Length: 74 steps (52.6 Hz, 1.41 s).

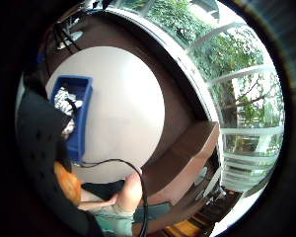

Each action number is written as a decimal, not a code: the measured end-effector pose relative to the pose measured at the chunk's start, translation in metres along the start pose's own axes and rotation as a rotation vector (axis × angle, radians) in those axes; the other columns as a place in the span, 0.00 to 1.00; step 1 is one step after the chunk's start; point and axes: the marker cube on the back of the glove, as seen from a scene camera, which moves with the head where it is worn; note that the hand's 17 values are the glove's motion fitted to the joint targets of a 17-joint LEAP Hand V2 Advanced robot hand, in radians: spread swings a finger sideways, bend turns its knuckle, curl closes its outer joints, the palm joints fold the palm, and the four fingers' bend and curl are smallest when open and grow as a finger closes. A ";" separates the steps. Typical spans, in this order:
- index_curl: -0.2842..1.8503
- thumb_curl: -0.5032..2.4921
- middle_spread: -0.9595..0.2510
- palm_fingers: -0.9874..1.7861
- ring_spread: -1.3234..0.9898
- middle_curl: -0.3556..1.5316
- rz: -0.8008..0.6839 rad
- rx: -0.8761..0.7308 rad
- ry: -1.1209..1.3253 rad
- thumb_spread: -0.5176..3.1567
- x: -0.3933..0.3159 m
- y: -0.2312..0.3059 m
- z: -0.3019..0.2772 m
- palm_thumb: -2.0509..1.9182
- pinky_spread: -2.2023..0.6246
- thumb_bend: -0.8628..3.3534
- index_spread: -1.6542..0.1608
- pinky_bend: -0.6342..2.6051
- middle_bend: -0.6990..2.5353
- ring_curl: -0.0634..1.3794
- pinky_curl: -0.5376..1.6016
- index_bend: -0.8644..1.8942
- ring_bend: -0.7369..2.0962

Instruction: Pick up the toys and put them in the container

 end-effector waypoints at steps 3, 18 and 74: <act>0.51 0.47 0.57 0.72 0.38 0.60 -0.036 0.019 0.005 0.22 -0.028 -0.003 -0.004 0.68 0.66 0.23 0.72 0.51 0.56 0.57 0.47 0.63 0.69; 0.57 0.49 0.58 0.70 0.38 0.64 -0.114 0.037 -0.043 0.18 -0.120 -0.016 0.027 0.68 0.66 0.23 0.71 0.53 0.57 0.59 0.49 0.64 0.70; 0.32 0.34 0.79 0.26 0.57 0.41 -0.083 -0.234 0.023 0.46 -0.133 0.033 0.024 0.53 0.80 0.20 0.78 0.52 0.26 0.34 0.42 0.34 0.38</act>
